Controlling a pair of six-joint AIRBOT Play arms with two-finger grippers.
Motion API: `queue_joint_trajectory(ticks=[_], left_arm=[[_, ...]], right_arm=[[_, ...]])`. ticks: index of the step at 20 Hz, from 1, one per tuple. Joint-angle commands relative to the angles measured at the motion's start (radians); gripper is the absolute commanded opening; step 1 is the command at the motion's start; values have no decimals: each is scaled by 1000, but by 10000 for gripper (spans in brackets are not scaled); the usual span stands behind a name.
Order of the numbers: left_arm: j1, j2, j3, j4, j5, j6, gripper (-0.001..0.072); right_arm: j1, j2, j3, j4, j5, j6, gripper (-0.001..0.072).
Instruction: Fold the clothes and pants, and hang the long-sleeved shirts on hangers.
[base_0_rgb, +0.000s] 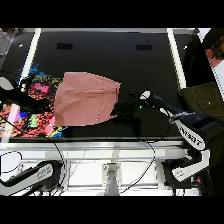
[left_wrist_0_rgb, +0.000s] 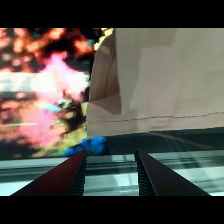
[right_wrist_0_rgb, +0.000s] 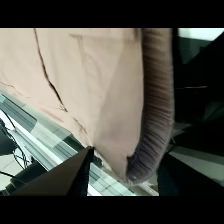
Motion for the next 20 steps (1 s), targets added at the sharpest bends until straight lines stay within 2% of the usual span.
queue_joint_trajectory(ticks=[1,2,4,6,10,13,17,20], left_arm=[[78,26,-61,-101,11,16,362],[115,32,-98,-137,16,34,362],[189,38,-166,-155,17,79,363],[261,37,-228,-174,18,135,365],[325,9,-327,-370,4,381,376],[317,-15,-381,-372,-2,533,377],[320,-18,-387,-317,179,560,380],[320,-21,-388,-296,235,557,382]], right_arm=[[9,-13,11,-6,-64,0,442],[9,-13,19,-8,-63,-6,435],[9,-13,29,-10,-58,-7,148],[9,-13,29,-18,-54,-8,20],[9,-13,29,-20,-27,-11,19],[9,-13,29,-19,-13,-19,19],[9,-12,29,-11,34,-37,19],[9,-11,29,-8,44,-41,19]])
